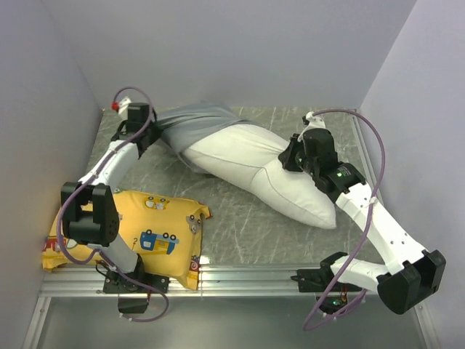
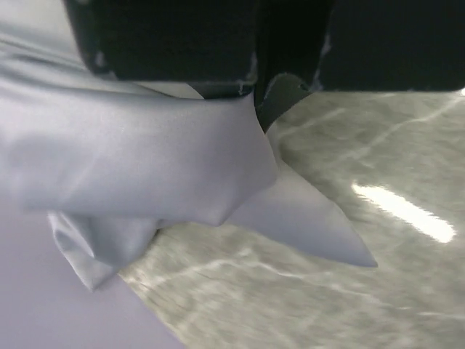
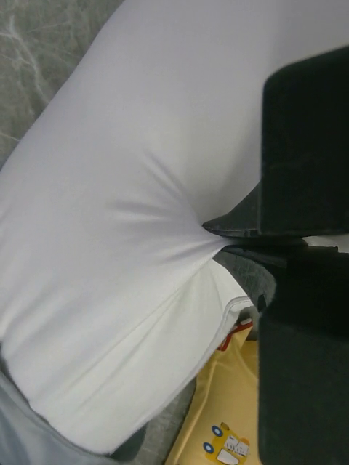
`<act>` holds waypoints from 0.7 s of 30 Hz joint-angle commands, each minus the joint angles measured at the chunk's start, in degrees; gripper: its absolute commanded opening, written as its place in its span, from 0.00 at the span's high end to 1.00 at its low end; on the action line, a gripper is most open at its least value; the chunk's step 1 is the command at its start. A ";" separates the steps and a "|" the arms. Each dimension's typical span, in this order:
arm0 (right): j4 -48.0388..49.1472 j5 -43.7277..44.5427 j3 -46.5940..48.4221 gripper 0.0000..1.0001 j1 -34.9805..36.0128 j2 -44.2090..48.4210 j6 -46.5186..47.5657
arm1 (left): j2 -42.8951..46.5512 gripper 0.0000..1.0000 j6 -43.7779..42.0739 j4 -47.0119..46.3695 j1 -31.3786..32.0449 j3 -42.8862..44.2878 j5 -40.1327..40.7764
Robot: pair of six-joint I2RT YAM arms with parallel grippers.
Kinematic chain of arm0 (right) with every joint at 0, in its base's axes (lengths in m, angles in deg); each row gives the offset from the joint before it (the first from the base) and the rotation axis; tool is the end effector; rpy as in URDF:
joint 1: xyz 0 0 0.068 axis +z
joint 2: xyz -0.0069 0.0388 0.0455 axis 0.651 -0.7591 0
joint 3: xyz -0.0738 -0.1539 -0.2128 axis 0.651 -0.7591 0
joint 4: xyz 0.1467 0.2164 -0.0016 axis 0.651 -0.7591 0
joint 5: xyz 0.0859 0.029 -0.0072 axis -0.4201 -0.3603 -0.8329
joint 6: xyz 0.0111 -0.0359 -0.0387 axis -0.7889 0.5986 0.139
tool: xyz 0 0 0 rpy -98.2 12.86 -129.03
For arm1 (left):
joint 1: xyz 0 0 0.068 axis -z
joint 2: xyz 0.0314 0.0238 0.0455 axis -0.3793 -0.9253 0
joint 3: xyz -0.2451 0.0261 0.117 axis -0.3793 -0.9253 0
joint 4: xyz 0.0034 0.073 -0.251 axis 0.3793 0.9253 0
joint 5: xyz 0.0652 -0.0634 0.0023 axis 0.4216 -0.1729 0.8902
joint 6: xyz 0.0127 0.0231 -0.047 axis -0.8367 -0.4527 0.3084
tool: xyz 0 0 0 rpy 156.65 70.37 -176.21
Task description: Remove the pillowcase from the pillow
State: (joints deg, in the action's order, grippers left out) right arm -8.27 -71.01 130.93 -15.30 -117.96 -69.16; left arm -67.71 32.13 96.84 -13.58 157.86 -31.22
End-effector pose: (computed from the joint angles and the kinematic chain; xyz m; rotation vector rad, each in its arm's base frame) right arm 0.2248 0.1033 0.3534 0.0405 2.1052 0.4532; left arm 0.3766 -0.0476 0.2928 -0.8154 1.9830 -0.2418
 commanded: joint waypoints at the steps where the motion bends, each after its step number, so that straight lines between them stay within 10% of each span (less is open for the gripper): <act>1: 1.29 9.35 -0.07 1.00 -3.70 4.05 1.00 | 2.35 1.00 1.59 -0.80 -10.20 -2.75 2.55; 6: 1.91 8.46 1.68 0.97 -1.95 0.80 3.10 | 4.89 1.00 3.78 -6.07 -4.76 -8.63 -0.18; 9: 2.78 9.96 1.95 0.57 3.40 2.10 6.35 | 6.29 1.00 4.05 -7.83 -1.51 -11.18 0.95; 13: 4.63 13.04 3.35 0.28 13.33 2.73 10.83 | 8.32 0.99 4.92 -9.78 0.78 -13.92 0.43; 21: 8.32 21.47 9.76 0.13 34.50 -14.13 19.53 | 9.73 0.99 4.40 -9.34 4.21 -13.66 0.78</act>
State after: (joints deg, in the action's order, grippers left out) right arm -3.44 -54.77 137.88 14.34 -124.67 -55.04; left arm -60.52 36.17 91.07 -10.55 143.45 -31.42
